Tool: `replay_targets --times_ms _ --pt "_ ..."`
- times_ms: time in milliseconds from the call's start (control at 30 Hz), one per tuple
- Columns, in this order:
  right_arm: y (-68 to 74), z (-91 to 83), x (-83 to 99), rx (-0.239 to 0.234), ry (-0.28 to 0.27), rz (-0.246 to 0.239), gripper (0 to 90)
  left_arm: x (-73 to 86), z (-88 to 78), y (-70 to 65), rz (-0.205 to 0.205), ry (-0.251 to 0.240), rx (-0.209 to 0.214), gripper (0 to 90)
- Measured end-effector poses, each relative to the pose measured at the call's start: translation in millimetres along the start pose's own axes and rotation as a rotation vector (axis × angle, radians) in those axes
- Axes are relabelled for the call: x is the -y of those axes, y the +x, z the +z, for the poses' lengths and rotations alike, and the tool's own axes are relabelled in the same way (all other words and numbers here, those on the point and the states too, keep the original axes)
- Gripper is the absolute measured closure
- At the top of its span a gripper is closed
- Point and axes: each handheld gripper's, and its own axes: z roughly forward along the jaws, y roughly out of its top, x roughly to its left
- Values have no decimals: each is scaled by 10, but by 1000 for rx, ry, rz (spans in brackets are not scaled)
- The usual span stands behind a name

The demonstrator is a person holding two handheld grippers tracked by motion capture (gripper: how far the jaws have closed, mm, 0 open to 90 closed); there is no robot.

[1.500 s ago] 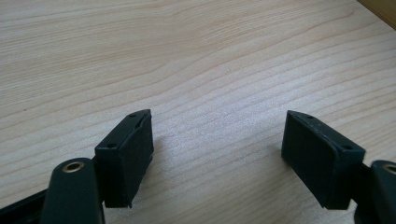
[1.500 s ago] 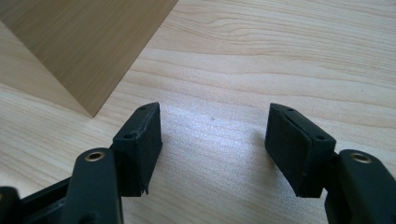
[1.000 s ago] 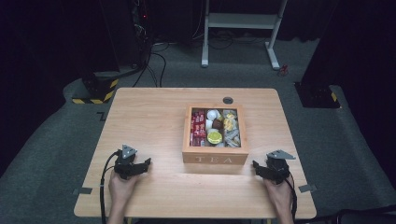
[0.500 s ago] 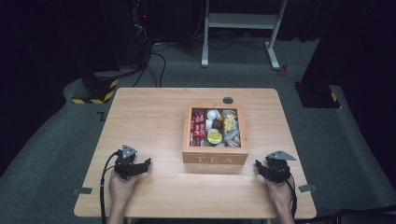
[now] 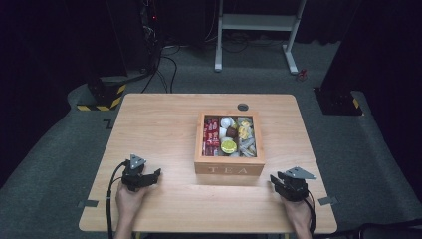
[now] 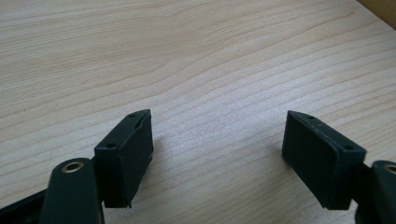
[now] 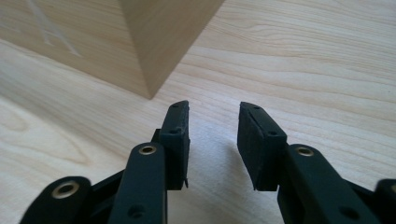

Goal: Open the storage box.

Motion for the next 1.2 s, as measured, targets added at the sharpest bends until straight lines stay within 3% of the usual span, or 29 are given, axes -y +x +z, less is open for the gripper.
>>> replay_targets --times_ms 500,1200 --pt "157 -85 0 -105 -52 -14 714 -1 -2 -2 4 3 2 252" --pt "353 -16 -109 -213 -42 -56 778 -1 -1 -3 2 3 3 252"
